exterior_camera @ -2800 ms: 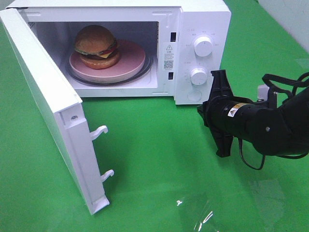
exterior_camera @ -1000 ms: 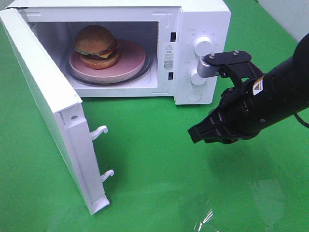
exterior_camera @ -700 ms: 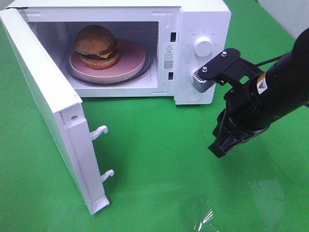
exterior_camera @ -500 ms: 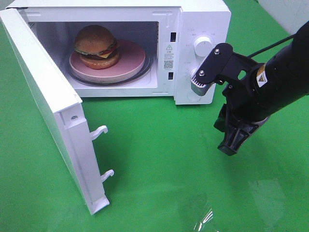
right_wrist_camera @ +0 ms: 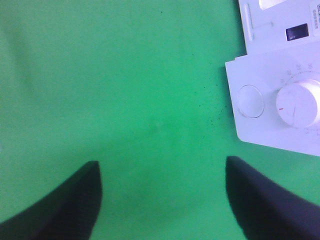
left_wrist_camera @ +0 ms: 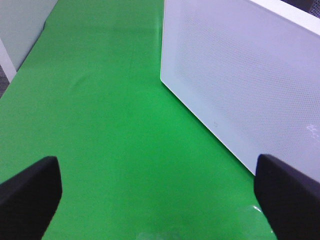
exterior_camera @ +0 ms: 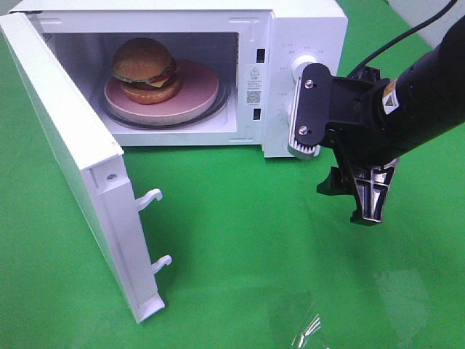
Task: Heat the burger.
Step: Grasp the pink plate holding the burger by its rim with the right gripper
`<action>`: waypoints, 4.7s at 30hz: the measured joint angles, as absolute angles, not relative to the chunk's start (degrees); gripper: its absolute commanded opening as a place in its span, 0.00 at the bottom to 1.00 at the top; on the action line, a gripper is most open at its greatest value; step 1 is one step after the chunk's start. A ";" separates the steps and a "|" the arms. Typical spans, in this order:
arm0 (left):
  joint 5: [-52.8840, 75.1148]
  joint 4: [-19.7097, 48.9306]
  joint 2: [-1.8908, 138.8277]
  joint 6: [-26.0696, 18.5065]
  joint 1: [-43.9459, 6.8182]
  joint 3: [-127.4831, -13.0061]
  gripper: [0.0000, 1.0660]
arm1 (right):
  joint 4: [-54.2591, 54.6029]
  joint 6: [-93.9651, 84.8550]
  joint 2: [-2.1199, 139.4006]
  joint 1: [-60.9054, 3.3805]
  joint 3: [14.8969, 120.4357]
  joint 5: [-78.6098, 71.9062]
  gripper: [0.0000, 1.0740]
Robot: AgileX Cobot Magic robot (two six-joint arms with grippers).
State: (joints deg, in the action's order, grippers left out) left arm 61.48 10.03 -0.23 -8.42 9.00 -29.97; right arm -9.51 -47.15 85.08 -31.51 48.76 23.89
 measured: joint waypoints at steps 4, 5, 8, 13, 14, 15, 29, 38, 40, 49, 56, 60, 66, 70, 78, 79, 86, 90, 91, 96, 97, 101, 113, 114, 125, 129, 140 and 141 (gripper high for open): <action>61.48 10.03 -0.23 -8.42 9.00 -29.97 0.91 | -13.64 -50.08 85.08 -31.91 48.76 23.84 0.92; 61.48 10.03 -0.23 -8.42 9.00 -29.97 0.91 | -13.64 -50.08 85.08 -31.91 48.76 23.84 0.92; 61.48 10.03 -0.23 -8.42 9.00 -29.97 0.91 | -18.62 -50.53 85.08 -34.38 48.76 24.06 0.91; 61.48 10.03 -0.23 -8.42 9.00 -29.97 0.91 | -21.94 -50.53 85.08 -36.67 48.76 24.06 0.91; 61.48 10.03 -0.23 -8.42 9.00 -29.97 0.91 | -21.94 -50.53 85.08 -36.67 48.76 24.06 0.91; 61.48 10.03 -0.23 -8.42 9.00 -29.97 0.91 | -23.20 -50.31 85.08 -36.90 48.76 24.06 0.91; 61.48 10.03 -0.23 -8.42 9.00 -29.97 0.91 | -26.87 -46.41 85.08 -36.90 50.53 24.47 0.90; 61.48 10.03 -0.23 -8.42 9.00 -29.97 0.91 | -26.93 -46.41 90.13 -36.96 57.87 26.01 0.85; 61.48 10.03 -0.23 -8.42 9.00 -29.97 0.91 | -26.99 -46.41 90.99 -37.13 58.61 26.13 0.84; 61.48 10.03 -0.23 -8.42 9.00 -29.97 0.91 | -27.73 -46.41 97.29 -38.67 64.92 25.32 0.82; 61.48 10.03 -0.23 -8.42 9.00 -29.97 0.91 | -27.96 -46.41 100.78 -39.48 68.35 23.61 0.82; 61.48 10.03 -0.23 -8.42 9.00 -29.97 0.91 | -27.96 -46.41 102.73 -39.99 70.47 22.29 0.81; 61.48 10.03 -0.23 -8.42 9.00 -29.97 0.91 | -27.96 -46.41 105.65 -41.08 73.11 21.77 0.80; 61.48 10.03 -0.23 -8.42 9.00 -29.97 0.91 | -27.22 -46.41 108.58 -41.54 75.46 20.51 0.79; 61.48 10.03 -0.23 -8.42 9.00 -29.97 0.91 | -25.73 -46.41 112.01 -41.54 78.50 17.82 0.78; 61.48 10.03 -0.23 -8.42 9.00 -29.97 0.91 | -25.67 -46.41 113.10 -41.54 79.47 17.59 0.77; 61.48 10.03 -0.23 -8.42 9.00 -29.97 0.91 | -25.21 -46.41 116.88 -41.54 83.08 17.48 0.76; 61.48 10.03 -0.23 -8.42 9.00 -29.97 0.91 | -24.41 -46.41 118.89 -41.54 85.14 17.42 0.76; 61.48 10.03 -0.23 -8.42 9.00 -29.97 0.91 | -24.06 -46.41 119.92 -41.54 86.23 17.36 0.75; 61.48 10.03 -0.23 -8.42 9.00 -29.97 0.91 | -23.84 -46.41 122.84 -41.54 89.44 17.30 0.75; 61.48 10.03 -0.23 -8.42 9.00 -29.97 0.91 | -23.84 -46.41 122.84 -41.54 89.44 17.30 0.75; 61.48 10.03 -0.23 -8.42 9.00 -29.97 0.91 | -23.20 -46.41 125.02 -41.54 92.25 17.07 0.75; 61.48 10.03 -0.23 -8.42 9.00 -29.97 0.91 | -22.35 -46.41 130.18 -41.54 97.35 15.99 0.74; 61.48 10.03 -0.23 -8.42 9.00 -29.97 0.91 | -22.35 -46.41 130.18 -41.54 97.35 15.99 0.74; 61.48 10.03 -0.23 -8.42 9.00 -29.97 0.91 | -22.35 -46.41 134.53 -41.54 101.76 15.18 0.73; 61.48 10.03 -0.23 -8.42 9.00 -29.97 0.91 | -21.94 -46.41 136.54 -41.54 103.36 14.84 0.73; 61.48 10.03 -0.23 -8.42 9.00 -29.97 0.91 | -20.74 -46.41 140.43 -41.54 106.80 14.61 0.71; 61.48 10.03 -0.23 -8.42 9.00 -29.97 0.91 | -20.63 -46.41 141.23 -41.42 107.60 14.55 0.71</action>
State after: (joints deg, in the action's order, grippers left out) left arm 61.48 10.03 -0.23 -8.42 9.00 -29.97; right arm -20.63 -46.41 141.23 -41.42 107.60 14.55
